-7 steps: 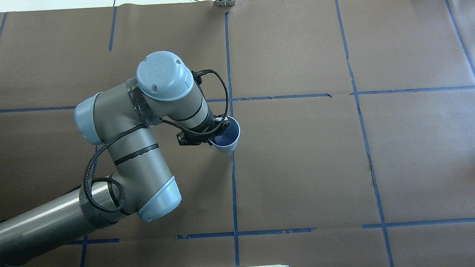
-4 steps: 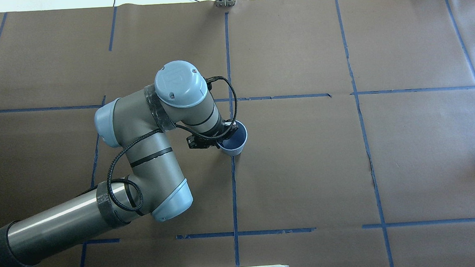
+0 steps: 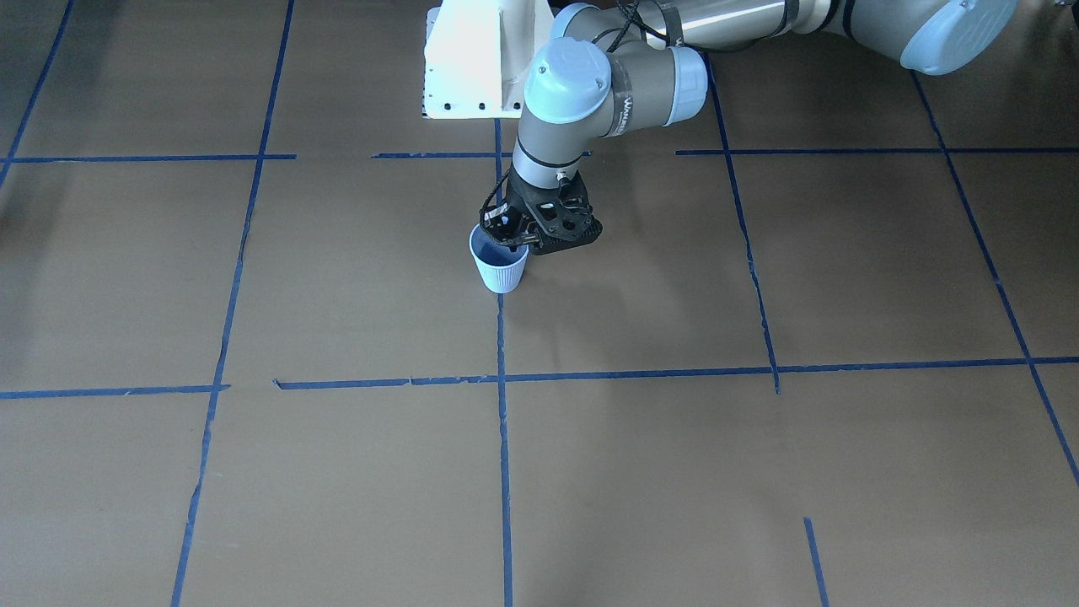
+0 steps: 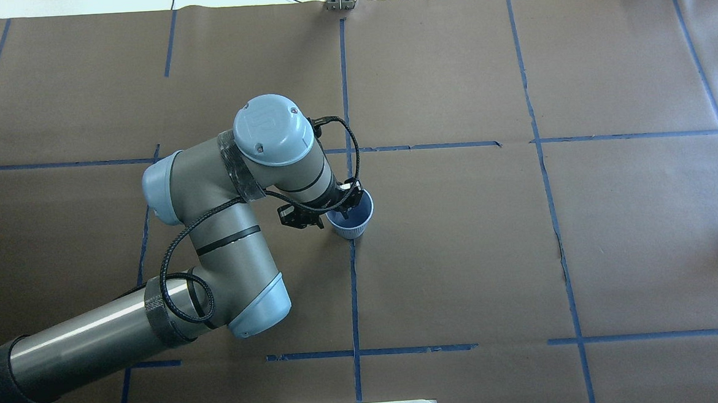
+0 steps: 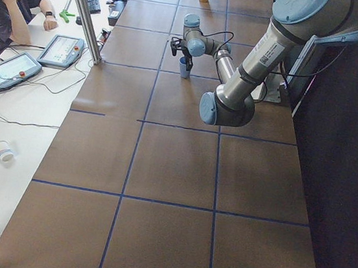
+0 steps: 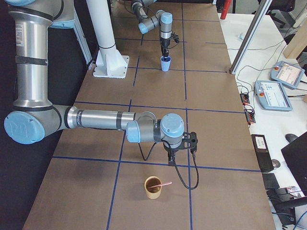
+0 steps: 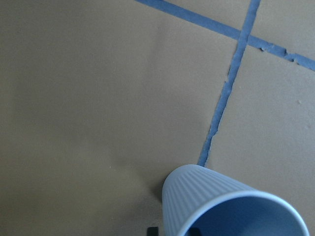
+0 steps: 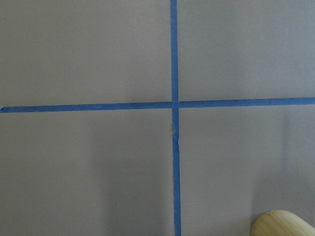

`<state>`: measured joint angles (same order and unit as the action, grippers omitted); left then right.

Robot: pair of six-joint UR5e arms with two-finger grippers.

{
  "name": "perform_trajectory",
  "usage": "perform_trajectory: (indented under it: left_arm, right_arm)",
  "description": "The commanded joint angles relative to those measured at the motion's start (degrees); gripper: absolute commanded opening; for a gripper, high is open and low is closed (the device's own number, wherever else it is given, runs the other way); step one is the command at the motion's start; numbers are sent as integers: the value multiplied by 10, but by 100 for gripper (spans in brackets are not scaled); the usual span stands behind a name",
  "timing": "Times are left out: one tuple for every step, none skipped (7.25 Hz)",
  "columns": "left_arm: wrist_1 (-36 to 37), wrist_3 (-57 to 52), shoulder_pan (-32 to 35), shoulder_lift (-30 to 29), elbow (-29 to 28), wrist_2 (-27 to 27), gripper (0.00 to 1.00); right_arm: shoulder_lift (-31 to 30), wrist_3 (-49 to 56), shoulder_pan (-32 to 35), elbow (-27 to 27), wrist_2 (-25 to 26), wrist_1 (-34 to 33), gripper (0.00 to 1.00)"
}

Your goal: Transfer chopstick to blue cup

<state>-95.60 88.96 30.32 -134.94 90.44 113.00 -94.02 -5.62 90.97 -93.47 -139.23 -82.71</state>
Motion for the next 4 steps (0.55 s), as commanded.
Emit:
perform_trajectory:
  left_arm:
    - [8, 0, 17, 5, 33, 5, 100]
    - [37, -3, 31, 34, 83, 28, 100]
    - [62, -4, 52, 64, 139, 49, 100]
    - [82, -17, 69, 86, 177, 56, 100]
  right_arm:
    - [5, 0, 0, 1, -3, 0, 100]
    - [4, 0, 0, 2, -3, 0, 100]
    - [0, 9, 1, 4, 2, 1, 100]
    - [-5, 9, 18, 7, 2, 1, 100]
